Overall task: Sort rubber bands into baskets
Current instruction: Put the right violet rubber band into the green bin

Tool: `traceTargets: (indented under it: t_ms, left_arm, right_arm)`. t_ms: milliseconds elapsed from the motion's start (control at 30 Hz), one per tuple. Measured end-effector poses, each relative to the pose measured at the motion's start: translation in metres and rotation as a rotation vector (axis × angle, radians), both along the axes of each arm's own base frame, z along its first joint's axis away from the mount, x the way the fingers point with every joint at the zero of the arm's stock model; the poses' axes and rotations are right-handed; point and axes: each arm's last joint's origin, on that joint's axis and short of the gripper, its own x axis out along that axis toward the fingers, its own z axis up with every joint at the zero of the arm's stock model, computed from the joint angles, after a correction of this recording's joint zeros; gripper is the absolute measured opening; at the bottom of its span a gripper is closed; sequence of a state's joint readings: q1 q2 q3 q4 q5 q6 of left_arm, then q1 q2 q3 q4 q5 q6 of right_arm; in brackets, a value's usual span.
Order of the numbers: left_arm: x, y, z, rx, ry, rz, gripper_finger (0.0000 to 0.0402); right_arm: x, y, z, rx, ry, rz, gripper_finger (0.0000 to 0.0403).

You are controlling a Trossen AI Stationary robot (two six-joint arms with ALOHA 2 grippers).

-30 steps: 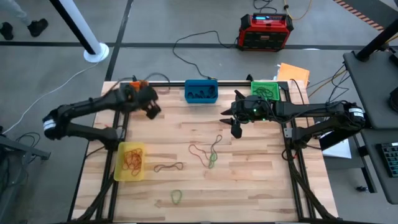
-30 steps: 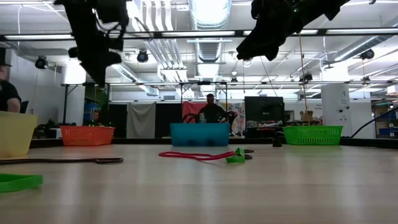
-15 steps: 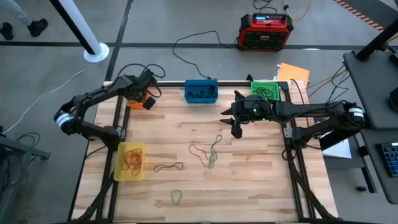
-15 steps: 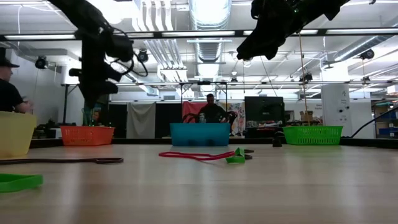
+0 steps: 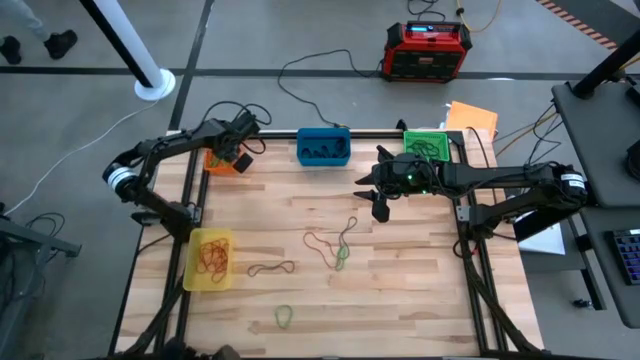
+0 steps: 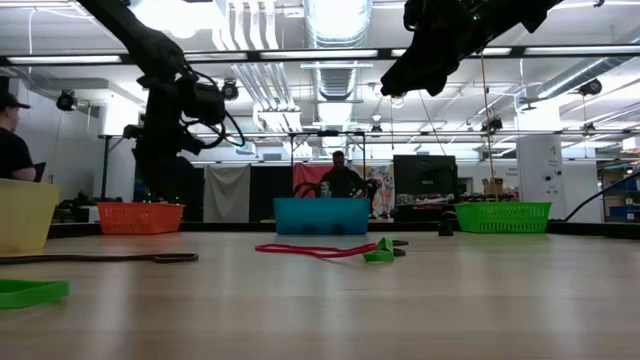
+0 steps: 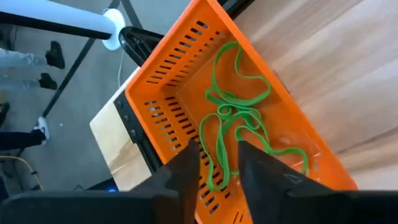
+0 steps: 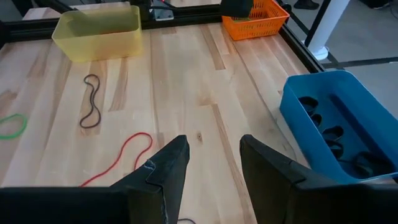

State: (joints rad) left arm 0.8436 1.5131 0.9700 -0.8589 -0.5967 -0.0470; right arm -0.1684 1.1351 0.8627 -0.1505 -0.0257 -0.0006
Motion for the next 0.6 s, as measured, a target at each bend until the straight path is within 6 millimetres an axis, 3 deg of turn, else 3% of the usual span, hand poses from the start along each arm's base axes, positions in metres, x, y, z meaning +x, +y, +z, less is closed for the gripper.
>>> traceTargets:
  t_ms: [233,433,600]
  left_arm:
    - [0.011,-0.021,0.019,-0.025,-0.171,-0.099,0.0133]
    - [0.032,-0.069,0.044,-0.037,-0.437,-0.366,0.0135]
    - [0.042,-0.112,0.054,0.006,-0.552,-0.563,0.0135]
  right_arm:
    - [0.002,0.000,-0.002,0.058,0.002,-0.033,0.0141]
    - [0.014,0.002,-0.020,0.106,0.062,-0.043,0.0141]
    - [0.026,0.012,-0.040,0.100,0.139,0.002,0.0141]
